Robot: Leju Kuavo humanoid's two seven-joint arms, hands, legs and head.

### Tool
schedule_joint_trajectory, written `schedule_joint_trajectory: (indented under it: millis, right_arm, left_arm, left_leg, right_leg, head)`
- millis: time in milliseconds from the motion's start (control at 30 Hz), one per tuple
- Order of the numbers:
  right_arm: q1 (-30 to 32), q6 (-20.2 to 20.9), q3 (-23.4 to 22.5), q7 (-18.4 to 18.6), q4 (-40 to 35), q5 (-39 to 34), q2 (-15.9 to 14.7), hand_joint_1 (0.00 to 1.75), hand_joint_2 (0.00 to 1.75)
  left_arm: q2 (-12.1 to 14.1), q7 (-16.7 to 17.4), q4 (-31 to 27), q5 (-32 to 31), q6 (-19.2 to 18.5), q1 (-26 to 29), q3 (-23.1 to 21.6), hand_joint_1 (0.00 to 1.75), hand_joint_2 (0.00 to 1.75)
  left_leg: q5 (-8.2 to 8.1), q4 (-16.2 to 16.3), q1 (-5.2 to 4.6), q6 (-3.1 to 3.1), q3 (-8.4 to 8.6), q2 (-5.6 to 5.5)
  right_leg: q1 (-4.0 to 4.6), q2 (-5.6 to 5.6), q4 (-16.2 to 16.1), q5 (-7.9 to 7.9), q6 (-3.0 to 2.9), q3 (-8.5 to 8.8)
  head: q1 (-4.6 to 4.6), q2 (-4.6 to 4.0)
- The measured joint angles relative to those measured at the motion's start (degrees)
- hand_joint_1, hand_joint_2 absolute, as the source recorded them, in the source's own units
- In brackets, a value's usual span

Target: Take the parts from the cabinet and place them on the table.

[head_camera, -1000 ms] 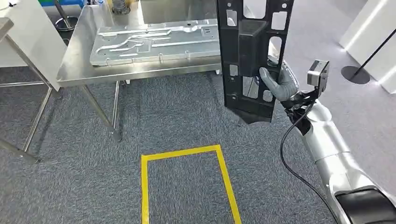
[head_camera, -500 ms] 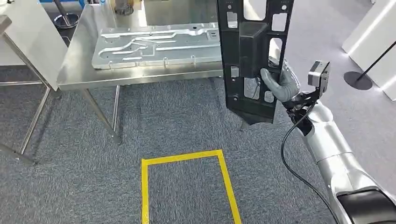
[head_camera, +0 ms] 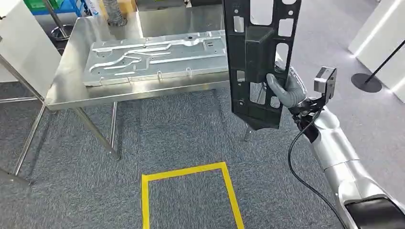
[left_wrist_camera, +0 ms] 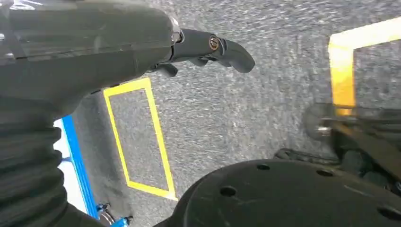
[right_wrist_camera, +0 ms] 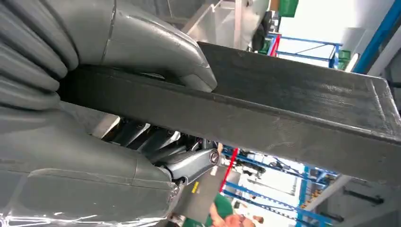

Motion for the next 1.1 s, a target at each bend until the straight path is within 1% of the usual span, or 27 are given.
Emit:
schedule_joint_trajectory:
  millis: [33,67,133,167,200,233,267,300,333,367,400,467,500,533,567,667,700,733,800,833,867,900,933,1000,1033,1067,1100]
  right_arm:
    - [0.0,0.1,0.0,0.0,0.0,0.0,0.1,1.75,1.75]
    - [-0.1,0.2,0.0,0.1,0.0,-0.1,0.1,1.75,1.75]
    - [-0.3,0.3,0.1,0.2,-0.1,-0.2,0.2,1.75,1.75]
    - [-0.3,0.2,0.0,0.3,0.0,-0.3,0.1,1.75,1.75]
    - [-0.6,0.2,0.0,0.2,0.0,-0.4,0.1,1.75,1.75]
    - [-0.9,0.3,0.0,0.2,0.0,-0.4,0.1,1.75,1.75]
    - [-0.9,0.3,0.0,0.2,0.0,-0.4,0.1,1.75,1.75]
    - [-0.8,0.3,0.1,0.2,0.1,-0.4,0.1,1.75,1.75]
    - [-0.6,0.3,0.1,0.2,0.2,-0.4,0.1,1.75,1.75]
    - [-0.4,0.3,0.1,0.2,0.3,-0.4,0.1,1.75,1.75]
    - [-0.3,0.3,0.1,0.1,0.3,-0.4,0.1,1.75,1.75]
    - [-0.3,0.3,0.0,-0.2,0.3,-0.4,0.0,1.75,1.75]
    - [-0.2,0.3,0.0,-0.3,0.3,-0.5,0.0,1.75,1.75]
    - [-0.2,0.3,0.1,-0.5,0.5,-0.5,0.0,1.75,1.75]
    - [-0.1,0.3,0.1,-0.5,0.5,-0.5,-0.1,1.75,1.75]
    - [0.2,0.3,0.0,-0.7,0.5,-0.5,-0.2,1.75,1.75]
    - [0.2,0.3,0.0,-0.7,0.5,-0.5,-0.2,1.75,1.75]
    - [0.2,0.3,0.0,-0.8,0.5,-0.5,-0.2,1.75,1.75]
    - [0.4,0.2,0.0,-0.8,0.5,-0.5,-0.2,1.75,1.75]
    - [0.6,0.2,0.0,-0.8,0.6,-0.5,-0.2,1.75,1.75]
    - [0.7,0.2,0.0,-0.8,0.6,-0.5,-0.2,1.75,1.75]
    - [0.7,0.2,0.1,-0.9,0.6,-0.4,-0.2,1.75,1.75]
    - [0.7,0.3,0.1,-1.0,0.7,-0.4,-0.1,1.75,1.75]
    - [0.7,0.2,0.1,-1.2,0.7,-0.4,0.1,1.75,1.75]
    - [0.7,0.2,0.1,-1.2,0.9,-0.4,0.2,1.75,1.75]
    - [0.7,0.2,0.1,-1.3,0.9,-0.3,0.3,1.75,1.75]
    - [0.6,0.2,0.2,-1.2,0.9,-0.2,0.3,1.75,1.75]
  left_arm:
    - [0.0,0.0,0.0,0.0,0.0,-0.1,0.0,0.0,1.75]
    - [-0.1,0.1,0.0,0.0,0.0,-0.1,0.0,0.0,1.75]
    - [-0.2,0.1,0.0,0.0,0.1,0.0,0.0,0.0,1.75]
    - [-0.2,0.1,0.0,0.0,0.1,0.0,0.0,0.0,1.75]
    - [-0.3,0.1,0.0,0.0,0.1,0.1,0.0,0.0,1.75]
    - [-0.3,0.1,0.0,0.0,0.1,0.1,0.0,0.0,1.75]
    - [-0.3,0.1,0.0,0.0,0.1,0.1,0.0,0.0,1.75]
    - [-0.3,0.1,0.0,0.0,0.1,0.2,0.0,0.0,1.75]
    - [-0.3,0.1,0.0,0.0,0.1,0.2,0.0,0.0,1.75]
    - [-0.3,0.1,0.0,0.0,0.1,0.2,0.0,0.0,1.75]
    - [-0.3,0.1,0.0,0.0,0.1,0.2,0.0,0.0,1.75]
    - [-0.3,0.1,0.0,0.0,0.1,0.3,0.0,0.0,1.75]
    - [-0.2,0.1,0.0,0.0,0.1,0.4,0.0,0.0,1.75]
    - [-0.2,0.1,0.0,0.0,0.1,0.4,0.0,0.0,1.75]
    - [-0.2,0.1,0.0,0.0,0.1,0.4,0.0,0.0,1.75]
    - [-0.1,0.1,0.0,0.0,0.1,0.4,0.0,0.0,1.75]
    - [-0.1,0.1,0.0,-0.1,0.1,0.4,0.0,0.0,1.75]
    - [-0.1,0.1,0.0,-0.1,0.1,0.4,0.0,0.0,1.75]
    - [-0.1,0.1,0.0,0.0,0.1,0.0,0.0,0.0,1.75]
    - [-0.1,0.0,0.0,0.0,0.1,-0.1,0.0,0.0,1.75]
    - [-0.1,0.0,0.0,0.0,0.1,-0.2,0.0,0.0,1.75]
    - [-0.1,0.0,0.0,0.0,0.1,-0.3,0.0,0.0,1.75]
    - [-0.1,0.0,0.0,0.0,0.1,-0.3,0.0,0.0,1.75]
    - [-0.1,0.1,0.0,0.0,0.1,-0.1,0.0,0.0,1.75]
    - [0.0,0.1,0.0,0.0,0.1,0.0,0.0,0.0,1.75]
    - [-0.1,0.1,0.0,0.0,0.1,-0.2,0.0,0.0,1.75]
    - [-0.2,0.1,0.0,0.0,0.1,-0.2,0.0,0.0,1.75]
  left_leg:
    - [-1.78,0.4,-0.27,0.07,0.13,-0.27]
    - [-1.94,0.0,-0.24,0.31,0.69,-0.32]
    - [-1.62,-1.0,-0.15,1.08,2.14,-0.39]
    - [-1.41,-1.6,0.08,1.29,3.04,-0.34]
    - [-1.72,-1.7,0.13,1.45,3.61,-0.31]
    - [-1.98,-1.7,0.14,1.65,3.99,-0.25]
    - [-2.36,-1.8,0.14,1.64,4.35,-0.25]
    - [-2.83,-1.8,0.17,1.68,4.64,-0.25]
    - [-3.24,-1.8,0.2,1.61,4.96,-0.29]
    - [-3.66,-1.7,0.26,1.49,5.4,-0.37]
    - [-4.11,-1.6,0.34,1.34,5.99,-0.4]
    - [-5.16,-1.5,0.52,0.83,7.33,-0.4]
    - [-5.72,-1.4,0.51,0.45,7.49,-0.36]
    - [-6.08,-1.2,0.41,0.04,8.1,-0.43]
    - [-6.41,-1.5,0.36,-0.4,8.02,-0.43]
    - [-6.56,-0.3,0.47,-1.32,8.24,-0.36]
    - [-6.79,1.4,0.49,-1.65,7.79,-0.17]
    - [-7.51,5.2,0.51,-1.9,5.62,-0.16]
    - [-10.98,14.2,0.5,-2.13,-0.31,-0.16]
    - [-12.77,17.4,0.47,-2.12,-2.94,-0.17]
    - [-13.15,18.0,0.38,-1.96,-4.27,-0.17]
    - [-12.48,16.2,0.27,-1.67,-4.36,-0.18]
    - [-10.4,12.4,0.13,-1.12,-3.58,-0.19]
    - [-2.4,2.6,-0.56,0.48,-0.96,-0.15]
    - [1.06,-0.6,-1.14,0.95,-0.83,-0.41]
    - [0.22,-0.4,-0.8,0.88,-0.15,-0.46]
    - [0.22,-0.5,-0.9,0.87,0.06,-0.46]
  right_leg:
    - [0.07,0.42,-0.3,-0.45,0.42,0.2]
    - [-0.04,0.47,-0.7,-0.98,0.84,0.45]
    - [0.16,0.42,0.1,0.15,1.61,1.18]
    - [-0.09,0.12,1.2,-0.36,1.93,1.39]
    - [-0.15,-0.26,3.9,-0.6,2.07,0.17]
    - [-0.23,-0.34,8.2,-1.72,2.36,-2.49]
    - [-0.35,-0.35,12.1,-3.48,2.75,-5.15]
    - [-0.48,-0.36,15.9,-6.01,2.79,-8.03]
    - [-0.68,-0.37,17.8,-7.51,2.93,-10.16]
    - [-0.85,-0.43,17.2,-7.06,2.96,-11.08]
    - [-1.03,-0.49,14.2,-4.64,3.28,-10.64]
    - [-1.35,-0.79,4.2,2.71,3.78,-7.26]
    - [-1.49,-1.16,0.1,6.23,3.79,-6.02]
    - [-1.11,-1.33,0.0,4.23,2.95,-6.75]
    - [-0.65,-1.34,0.2,4.38,2.29,-6.71]
    - [-1.16,-0.81,-0.2,5.07,0.85,-5.49]
    - [-1.07,-0.71,-0.2,4.74,0.4,-4.92]
    - [-1.02,-0.65,-0.2,4.37,0.15,-4.53]
    - [-0.79,-0.56,-0.2,3.55,-0.14,-3.87]
    - [-0.64,-0.53,-0.2,3.06,-0.24,-3.39]
    - [-0.49,-0.47,-0.2,2.54,-0.27,-2.79]
    - [-0.33,-0.35,-0.2,1.94,-0.28,-1.98]
    - [-0.16,-0.32,-0.2,1.26,-0.32,-1.05]
    - [0.05,-0.29,-0.4,-0.23,-0.35,0.46]
    - [0.49,-0.17,-0.1,-0.92,-0.1,1.27]
    - [0.5,0.12,-0.5,-1.43,0.22,1.44]
    - [0.38,0.08,-1.1,-1.86,0.4,1.81]
  head:
    - [-0.02,0.0]
    - [-0.02,0.0]
    - [-0.04,0.0]
    - [0.0,0.0]
    - [0.0,0.0]
    - [0.0,0.0]
    - [0.0,0.0]
    - [0.0,0.0]
    - [0.0,0.0]
    - [0.0,0.0]
    - [0.0,0.0]
    - [0.0,0.0]
    - [0.0,0.0]
    - [0.04,0.0]
    - [-0.04,0.0]
    - [-0.02,0.0]
    - [0.0,0.0]
    - [-0.02,0.0]
    - [-0.02,0.0]
    - [-0.02,0.0]
    - [-0.02,0.0]
    - [-0.02,0.0]
    - [-0.02,0.0]
    - [-0.02,0.0]
    - [-0.02,0.0]
    - [0.0,0.0]
    - [-0.04,0.0]
